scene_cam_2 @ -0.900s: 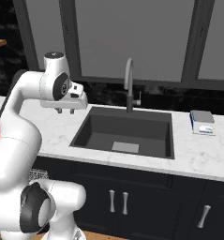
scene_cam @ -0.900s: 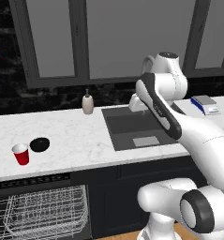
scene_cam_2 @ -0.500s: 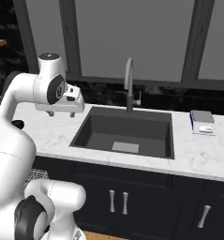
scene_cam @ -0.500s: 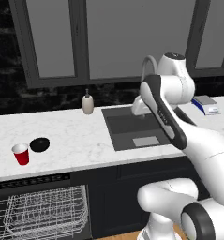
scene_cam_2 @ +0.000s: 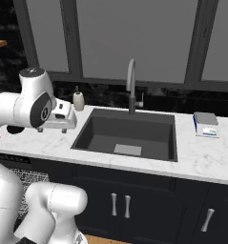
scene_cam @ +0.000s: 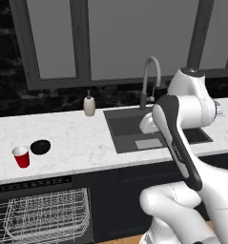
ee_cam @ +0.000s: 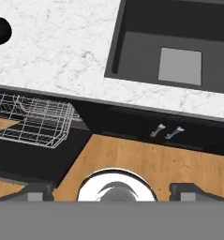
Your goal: Pick up the cup and bowl from the counter, place them in the dishwasher, and close the dishwasher door.
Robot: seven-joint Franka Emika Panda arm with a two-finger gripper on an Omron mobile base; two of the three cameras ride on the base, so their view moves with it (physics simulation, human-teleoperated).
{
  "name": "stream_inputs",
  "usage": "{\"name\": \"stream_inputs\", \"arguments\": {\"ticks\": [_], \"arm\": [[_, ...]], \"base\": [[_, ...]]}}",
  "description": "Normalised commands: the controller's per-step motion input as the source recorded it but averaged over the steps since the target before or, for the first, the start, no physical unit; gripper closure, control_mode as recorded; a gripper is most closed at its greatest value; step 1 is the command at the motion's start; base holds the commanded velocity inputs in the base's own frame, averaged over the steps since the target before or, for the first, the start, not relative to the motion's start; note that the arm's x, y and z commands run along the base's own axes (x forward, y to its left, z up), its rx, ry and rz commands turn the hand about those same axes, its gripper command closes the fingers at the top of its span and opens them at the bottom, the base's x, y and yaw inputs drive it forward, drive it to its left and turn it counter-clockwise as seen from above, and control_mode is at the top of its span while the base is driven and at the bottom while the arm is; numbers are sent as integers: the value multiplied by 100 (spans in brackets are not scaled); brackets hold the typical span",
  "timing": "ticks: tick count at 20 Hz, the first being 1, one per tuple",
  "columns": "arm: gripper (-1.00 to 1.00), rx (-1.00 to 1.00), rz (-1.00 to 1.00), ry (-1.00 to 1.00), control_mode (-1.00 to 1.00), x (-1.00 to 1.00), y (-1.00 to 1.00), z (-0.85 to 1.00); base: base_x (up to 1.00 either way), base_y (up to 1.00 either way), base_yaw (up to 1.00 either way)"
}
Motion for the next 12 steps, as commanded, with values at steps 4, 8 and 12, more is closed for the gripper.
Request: {"name": "stream_inputs", "arguments": {"ticks": [4, 8, 12], "arm": [[-100, 0, 0, 0, -100, 7, 8, -3], [-100, 0, 28, -11, -100, 0, -9, 0], [-100, 0, 62, -22, -100, -14, -12, -1]], "base": [[0, 0, 0], [0, 0, 0], [0, 0, 0]]}}
